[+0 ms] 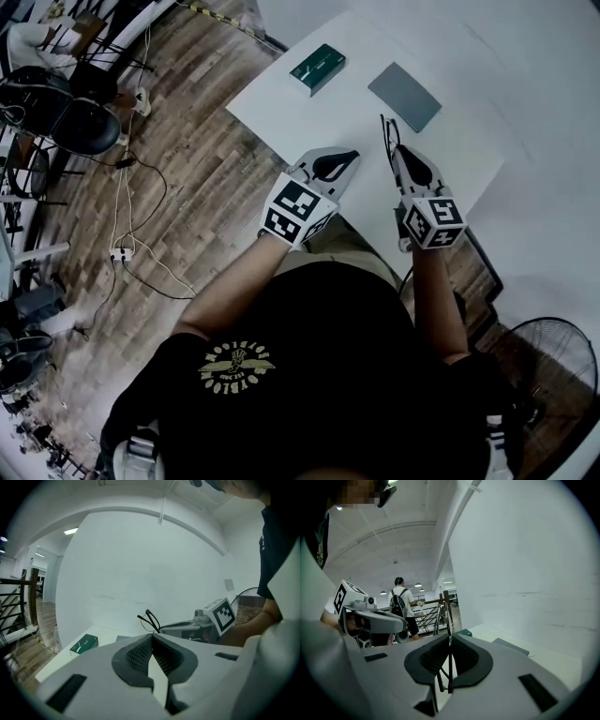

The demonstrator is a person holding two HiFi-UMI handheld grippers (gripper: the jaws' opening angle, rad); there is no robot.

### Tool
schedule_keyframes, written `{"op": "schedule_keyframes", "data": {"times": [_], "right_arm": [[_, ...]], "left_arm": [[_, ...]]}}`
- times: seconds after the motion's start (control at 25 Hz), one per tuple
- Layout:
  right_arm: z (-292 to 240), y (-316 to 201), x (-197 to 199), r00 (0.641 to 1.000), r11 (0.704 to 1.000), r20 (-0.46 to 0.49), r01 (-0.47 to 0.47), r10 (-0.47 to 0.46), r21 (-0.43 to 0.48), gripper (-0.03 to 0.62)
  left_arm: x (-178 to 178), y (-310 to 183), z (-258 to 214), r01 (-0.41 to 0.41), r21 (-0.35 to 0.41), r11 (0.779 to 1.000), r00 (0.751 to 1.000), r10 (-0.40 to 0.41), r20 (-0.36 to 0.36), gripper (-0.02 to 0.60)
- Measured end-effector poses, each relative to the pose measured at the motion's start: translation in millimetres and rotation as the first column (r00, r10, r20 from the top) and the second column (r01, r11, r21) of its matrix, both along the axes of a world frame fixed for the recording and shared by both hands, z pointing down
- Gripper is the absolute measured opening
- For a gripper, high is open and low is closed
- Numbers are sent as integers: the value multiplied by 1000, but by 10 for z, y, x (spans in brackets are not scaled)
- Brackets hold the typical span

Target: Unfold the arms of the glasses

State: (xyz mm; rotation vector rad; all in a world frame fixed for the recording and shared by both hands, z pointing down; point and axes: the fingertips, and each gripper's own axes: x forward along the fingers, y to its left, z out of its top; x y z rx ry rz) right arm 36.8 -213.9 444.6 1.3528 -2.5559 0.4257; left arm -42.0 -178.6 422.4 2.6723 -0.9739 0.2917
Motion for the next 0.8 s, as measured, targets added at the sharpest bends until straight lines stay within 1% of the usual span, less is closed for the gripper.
{"op": "schedule_keyframes", "data": {"times": [0.32, 0.44, 0.64, 0.8], "right_arm": [[-244, 188, -429, 993, 992, 46, 105, -109, 68, 20], [-295, 247, -548, 988, 987, 56, 136, -141, 81, 20], [-362, 375, -654, 981, 981, 78, 171, -179, 96, 20], [-375, 437, -668, 977, 977, 88, 185, -194, 104, 20]], "left_arm": [[-62, 194, -40, -9, -7, 1000, 1000, 9, -23, 8], [-59, 248, -51, -18, -21, 1000, 999, 17, -46, 8], [-63, 317, -43, -21, -38, 999, 998, 18, -60, 17], [-2, 328, -98, -39, -39, 998, 994, 35, -100, 35]]}}
